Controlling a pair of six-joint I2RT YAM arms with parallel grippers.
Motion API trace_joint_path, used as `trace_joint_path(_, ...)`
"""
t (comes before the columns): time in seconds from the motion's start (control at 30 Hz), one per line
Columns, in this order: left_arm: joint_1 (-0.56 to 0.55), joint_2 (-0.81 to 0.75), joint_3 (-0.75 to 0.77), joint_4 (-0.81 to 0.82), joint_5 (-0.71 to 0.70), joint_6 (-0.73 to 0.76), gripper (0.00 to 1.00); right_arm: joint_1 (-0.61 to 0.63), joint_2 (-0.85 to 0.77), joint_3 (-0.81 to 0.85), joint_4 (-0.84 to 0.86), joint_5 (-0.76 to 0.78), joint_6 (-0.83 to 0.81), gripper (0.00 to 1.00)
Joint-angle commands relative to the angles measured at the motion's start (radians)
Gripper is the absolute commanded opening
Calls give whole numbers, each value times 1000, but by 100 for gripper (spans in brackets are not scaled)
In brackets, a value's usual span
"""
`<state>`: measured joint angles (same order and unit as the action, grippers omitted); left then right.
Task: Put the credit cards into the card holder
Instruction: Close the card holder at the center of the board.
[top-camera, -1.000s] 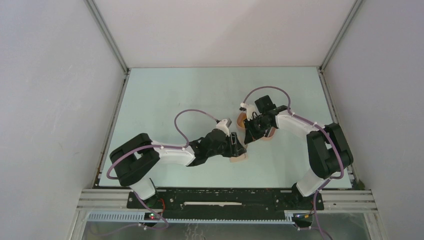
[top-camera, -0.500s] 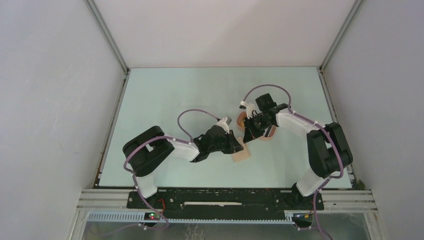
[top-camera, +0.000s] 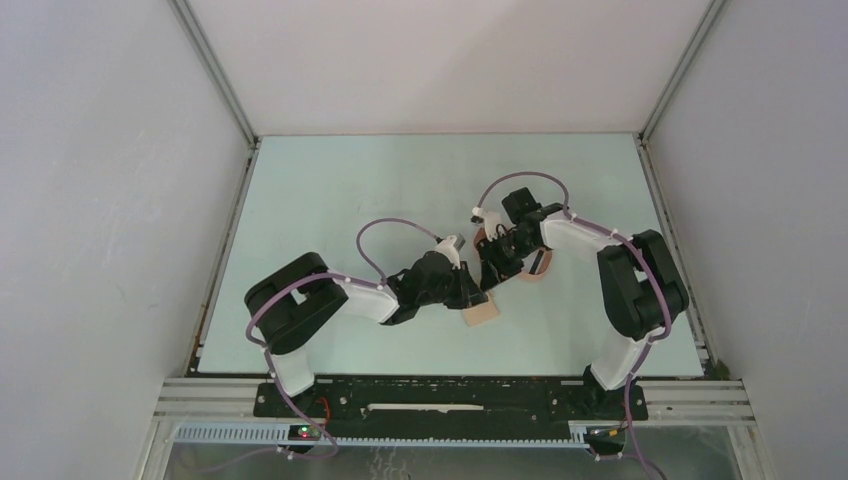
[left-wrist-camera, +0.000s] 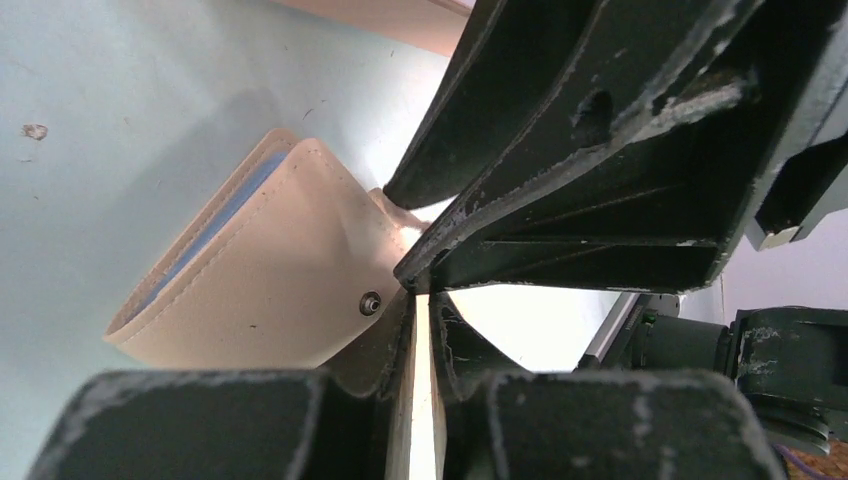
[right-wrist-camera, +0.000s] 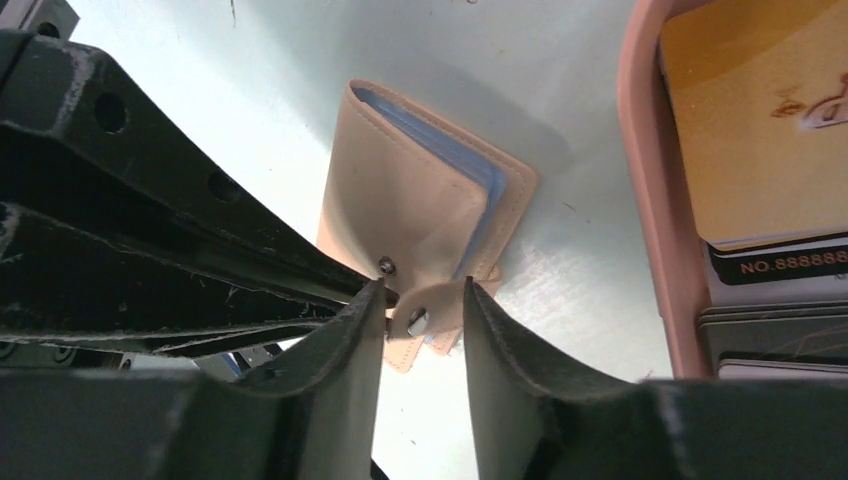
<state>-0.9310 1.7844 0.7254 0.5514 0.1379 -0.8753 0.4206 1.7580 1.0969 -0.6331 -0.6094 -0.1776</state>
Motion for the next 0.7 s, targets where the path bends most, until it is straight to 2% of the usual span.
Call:
trace_joint_path(0.0, 4, -46, -20, 9, -2, 26, 13, 0, -58, 42, -35, -11, -30, 46)
trace_joint_path(0.3, 12, -33, -17, -17, -7, 33, 12, -13, -133, 35, -52, 32, -60, 48)
trace_joint_path(0.53, 12, -16, -14, -20, -11, 32, 10, -10, -127, 32, -60, 82, -64, 43)
trace_joint_path(0.67, 12, -17, -14, -23, -12, 33, 10, 3, -114, 29, -56, 129, -62, 47)
